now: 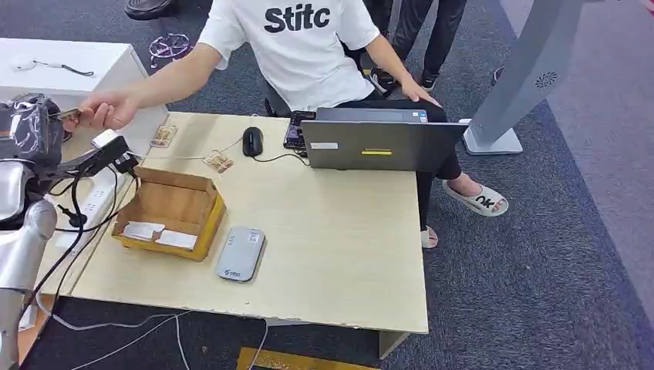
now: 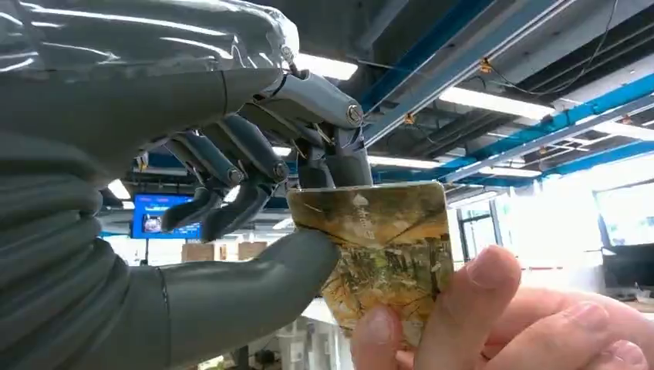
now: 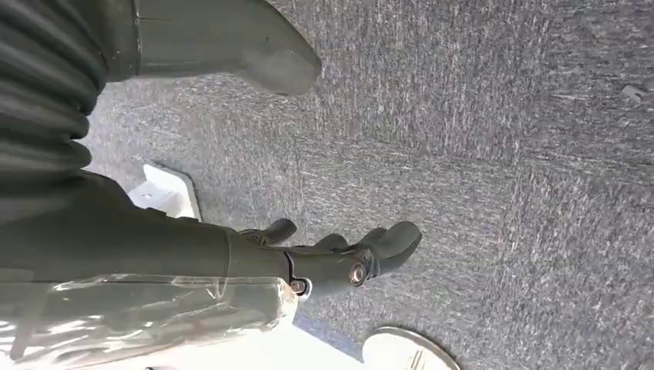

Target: Pass the card to the sensor for recognition and then transmit it.

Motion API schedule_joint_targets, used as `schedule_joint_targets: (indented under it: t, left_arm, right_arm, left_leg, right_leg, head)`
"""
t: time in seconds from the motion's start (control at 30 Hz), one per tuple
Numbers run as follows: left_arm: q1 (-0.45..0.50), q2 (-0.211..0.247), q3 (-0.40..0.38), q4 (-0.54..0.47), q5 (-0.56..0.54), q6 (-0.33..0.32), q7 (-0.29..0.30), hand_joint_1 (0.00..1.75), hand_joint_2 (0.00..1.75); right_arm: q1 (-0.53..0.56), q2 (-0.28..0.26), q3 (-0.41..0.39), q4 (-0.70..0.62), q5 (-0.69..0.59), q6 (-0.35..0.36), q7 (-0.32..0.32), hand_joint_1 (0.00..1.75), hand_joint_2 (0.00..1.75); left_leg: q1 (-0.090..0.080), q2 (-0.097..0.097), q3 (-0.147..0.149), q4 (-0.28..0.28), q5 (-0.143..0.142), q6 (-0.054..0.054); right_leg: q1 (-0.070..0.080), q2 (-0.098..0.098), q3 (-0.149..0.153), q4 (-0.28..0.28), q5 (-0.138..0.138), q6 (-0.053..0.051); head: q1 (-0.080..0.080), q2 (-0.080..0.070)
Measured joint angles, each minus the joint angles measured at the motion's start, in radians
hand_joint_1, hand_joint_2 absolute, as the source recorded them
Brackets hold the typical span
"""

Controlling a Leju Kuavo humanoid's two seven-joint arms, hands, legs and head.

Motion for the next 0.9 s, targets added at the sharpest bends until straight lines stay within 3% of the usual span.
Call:
schedule_joint_targets:
  t: [0.17,0.3,0.47,0.6,0.77,0.9]
  left_arm:
    - [0.01,0.0,0.026,0.007,0.05,0.094,0.013,0.0,1.75]
    - [0.068,-0.004,0.086,-0.007,0.214,0.164,-0.06,0.0,1.75]
    - [0.318,-0.002,0.281,-0.148,0.495,0.215,-0.166,0.0,1.75]
    - [0.457,-0.021,0.436,-0.214,0.523,0.214,-0.236,0.0,1.75]
    - [0.484,-0.046,0.484,-0.246,0.514,0.216,-0.25,0.0,1.75]
    - [0.571,-0.092,0.542,-0.326,0.659,0.259,-0.326,0.0,1.75]
  right_arm:
    - [0.0,0.0,0.0,0.0,0.01,-0.006,0.006,0.0,1.75]
    - [0.003,0.0,0.0,0.0,0.001,-0.017,0.002,0.0,1.75]
    - [0.027,0.0,-0.001,0.005,-0.021,-0.035,-0.012,0.0,1.75]
    - [0.04,-0.002,-0.002,0.006,-0.02,-0.039,-0.022,0.0,1.75]
    - [0.024,-0.002,-0.002,0.006,-0.022,-0.038,-0.027,0.0,1.75]
    - [0.03,-0.002,-0.007,0.007,-0.039,-0.042,-0.029,0.0,1.75]
  left_leg:
    - [0.0,-0.002,0.0,0.0,0.0,0.0]
    - [0.0,0.0,0.0,0.0,0.0,0.0]
    - [0.0,0.008,0.004,-0.001,-0.004,-0.001]
    - [0.001,0.002,0.002,-0.001,-0.004,-0.001]
    - [0.0,-0.003,0.002,-0.001,-0.004,-0.001]
    - [-0.001,-0.001,0.004,-0.001,-0.004,-0.001]
  right_leg:
    - [0.0,-0.002,0.0,0.0,0.0,0.0]
    - [0.0,-0.001,0.0,0.0,0.0,0.0]
    - [0.0,0.008,0.001,0.0,-0.002,-0.001]
    - [0.0,0.003,0.0,0.0,-0.004,0.0]
    - [0.0,-0.003,0.004,0.0,-0.004,0.0]
    - [0.0,-0.001,0.006,0.0,-0.004,0.0]
  head:
    - [0.0,0.0]
    - [0.0,0.0]
    - [0.0,0.0]
    - [0.0,0.0]
    - [0.0,0.0]
    - [0.0,0.0]
